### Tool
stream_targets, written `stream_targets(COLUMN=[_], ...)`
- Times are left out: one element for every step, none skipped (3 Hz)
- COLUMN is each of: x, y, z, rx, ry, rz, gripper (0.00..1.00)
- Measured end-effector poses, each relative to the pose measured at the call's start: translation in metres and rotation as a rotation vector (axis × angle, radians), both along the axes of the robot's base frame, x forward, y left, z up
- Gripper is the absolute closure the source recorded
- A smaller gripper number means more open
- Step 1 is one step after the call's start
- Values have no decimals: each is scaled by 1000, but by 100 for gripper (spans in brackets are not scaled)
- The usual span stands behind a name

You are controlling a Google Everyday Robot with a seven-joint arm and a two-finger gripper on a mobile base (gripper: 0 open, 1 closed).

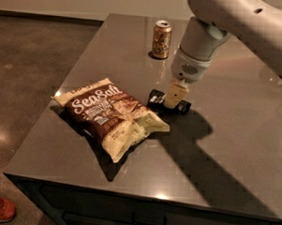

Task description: Move rxbar chocolate near brown chip bag

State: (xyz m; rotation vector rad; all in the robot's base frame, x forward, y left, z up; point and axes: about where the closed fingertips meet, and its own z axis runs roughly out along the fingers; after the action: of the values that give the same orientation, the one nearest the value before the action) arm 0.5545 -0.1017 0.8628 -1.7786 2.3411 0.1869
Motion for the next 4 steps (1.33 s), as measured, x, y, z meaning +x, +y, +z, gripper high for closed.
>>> stream_targets(x=[-2, -1, -1, 0], y=[28, 28, 29, 30], z=[-1, -2, -2, -2], rx=[30, 29, 30, 31], ry=[13, 10, 7, 5], rz=[65, 63, 64, 64], gripper=[67, 43, 20, 0])
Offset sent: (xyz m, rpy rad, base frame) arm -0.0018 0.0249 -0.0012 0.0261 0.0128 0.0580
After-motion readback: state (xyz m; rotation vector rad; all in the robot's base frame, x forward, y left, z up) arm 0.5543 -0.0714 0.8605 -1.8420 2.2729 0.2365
